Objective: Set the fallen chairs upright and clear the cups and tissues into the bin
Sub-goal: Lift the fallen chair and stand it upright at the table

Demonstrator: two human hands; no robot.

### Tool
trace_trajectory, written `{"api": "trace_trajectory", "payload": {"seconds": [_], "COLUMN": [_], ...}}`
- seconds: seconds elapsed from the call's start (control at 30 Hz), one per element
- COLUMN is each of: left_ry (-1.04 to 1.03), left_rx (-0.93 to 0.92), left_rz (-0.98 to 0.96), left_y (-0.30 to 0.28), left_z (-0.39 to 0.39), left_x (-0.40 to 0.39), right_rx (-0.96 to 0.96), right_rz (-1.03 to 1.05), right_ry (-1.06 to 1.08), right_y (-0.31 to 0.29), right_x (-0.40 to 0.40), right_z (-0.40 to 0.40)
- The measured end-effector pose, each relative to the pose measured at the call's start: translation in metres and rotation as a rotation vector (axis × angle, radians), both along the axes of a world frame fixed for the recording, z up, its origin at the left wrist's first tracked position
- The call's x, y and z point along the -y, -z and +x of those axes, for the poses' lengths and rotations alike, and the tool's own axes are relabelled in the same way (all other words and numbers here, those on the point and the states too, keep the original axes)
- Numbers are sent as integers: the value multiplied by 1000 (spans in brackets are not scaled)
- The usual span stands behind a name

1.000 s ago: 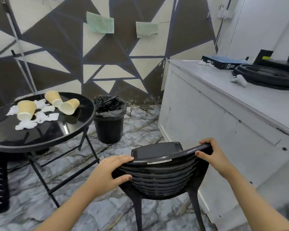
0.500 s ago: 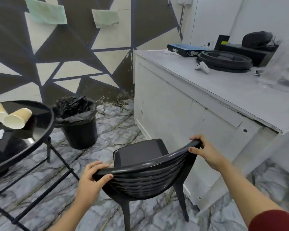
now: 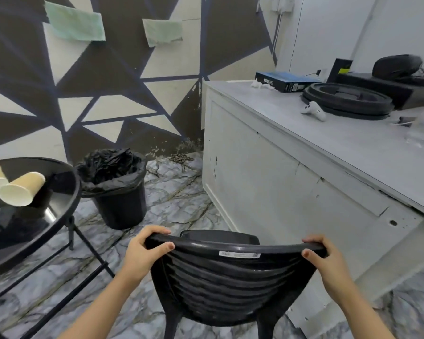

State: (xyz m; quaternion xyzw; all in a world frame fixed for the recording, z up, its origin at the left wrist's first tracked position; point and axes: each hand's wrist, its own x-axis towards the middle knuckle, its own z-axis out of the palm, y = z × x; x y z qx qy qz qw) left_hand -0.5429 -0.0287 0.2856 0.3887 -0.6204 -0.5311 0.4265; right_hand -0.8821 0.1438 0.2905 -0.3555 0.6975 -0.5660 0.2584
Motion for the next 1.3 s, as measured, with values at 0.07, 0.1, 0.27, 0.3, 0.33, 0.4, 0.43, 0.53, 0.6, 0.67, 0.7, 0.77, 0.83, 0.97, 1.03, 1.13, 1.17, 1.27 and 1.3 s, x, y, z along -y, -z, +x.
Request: {"api": "trace_trajectory", "payload": {"seconds": [0.07,0.1,0.27,0.3,0.33,0.4,0.43,0.53,0.6,0.67,0.7,0.77,0.83,0.97,1.03,1.13,1.17,1.27,1.3], "left_ry": [-6,-11,-45,-61,-81,-133,-160,-271,-357,-467,-523,-625,-727,-885,-949,-1037,-1055,-1103,-1121], "left_rx": [-15,-17,-44,-51,-52,-42,-41,-68,-80,-95,-108,-118,-89,-32,-1,22,41,103,107], "left_rz": [-3,-10,-58,-67,-79,-104,-112,-115,-106,-115,-122,-134,-169,-183,-210,-202,-185,-117,-98], "left_y": [-2,-4,-14,-16,-18,-17,-17,-20,-23,-30,-35,-42,-43,-40,-40,-36,-33,-24,-20], "left_z": [-1,-3,-10,-10,-10,-8,-5,6,15,25,31,46,64,99,110,124,127,137,140], "left_x": [15,23,64,71,77,86,88,90,87,78,72,57,40,-8,-30,-62,-71,-97,-106], "right_rx": [3,11,57,53,51,47,41,38,49,63,64,63,72,62,62,79,80,117,127], "right_rz": [-24,-37,-125,-137,-152,-175,-179,-186,-197,-218,-226,-226,-222,-196,-169,-140,-129,-82,-71], "right_ry": [14,27,70,74,77,57,38,-13,-83,-167,-211,-305,-416,-617,-716,-836,-863,-958,-997], "right_y": [-8,-11,-26,-29,-33,-39,-42,-51,-57,-62,-63,-63,-60,-47,-42,-33,-29,-13,-10], "right_x": [16,24,64,72,80,95,103,132,157,182,194,215,233,256,259,260,259,255,253], "right_z": [2,2,7,8,10,12,12,12,12,19,24,38,54,86,104,128,135,151,158]}}
